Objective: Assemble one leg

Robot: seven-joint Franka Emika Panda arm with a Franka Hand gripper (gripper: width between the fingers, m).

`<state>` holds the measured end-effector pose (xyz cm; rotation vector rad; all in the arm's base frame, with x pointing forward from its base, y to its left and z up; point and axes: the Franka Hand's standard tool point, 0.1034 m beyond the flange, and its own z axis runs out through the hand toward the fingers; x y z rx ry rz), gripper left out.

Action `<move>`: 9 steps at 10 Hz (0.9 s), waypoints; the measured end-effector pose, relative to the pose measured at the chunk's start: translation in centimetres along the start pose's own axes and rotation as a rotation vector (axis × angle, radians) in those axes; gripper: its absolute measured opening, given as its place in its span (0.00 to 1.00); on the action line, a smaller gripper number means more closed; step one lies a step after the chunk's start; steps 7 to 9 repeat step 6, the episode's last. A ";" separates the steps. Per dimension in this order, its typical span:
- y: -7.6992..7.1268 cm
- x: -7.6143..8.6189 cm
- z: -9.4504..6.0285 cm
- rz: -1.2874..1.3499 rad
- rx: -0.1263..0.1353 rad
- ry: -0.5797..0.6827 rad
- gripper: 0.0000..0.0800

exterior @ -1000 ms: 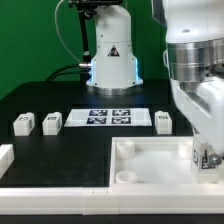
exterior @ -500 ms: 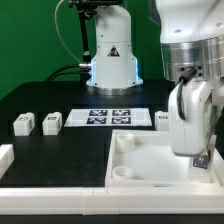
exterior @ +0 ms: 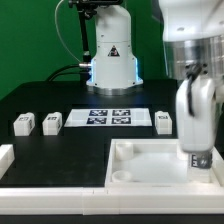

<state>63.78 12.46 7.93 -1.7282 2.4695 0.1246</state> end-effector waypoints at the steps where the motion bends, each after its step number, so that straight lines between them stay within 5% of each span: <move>1: 0.7 -0.5 -1.5 0.000 0.005 -0.015 0.80; 3: 1.2 -0.5 -2.9 0.001 0.009 -0.026 0.81; 9: 1.3 -0.4 -2.5 0.000 0.005 -0.022 0.81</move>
Offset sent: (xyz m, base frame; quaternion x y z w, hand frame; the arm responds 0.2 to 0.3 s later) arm 0.0000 0.0000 0.0000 0.0000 0.0000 0.0000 1.0000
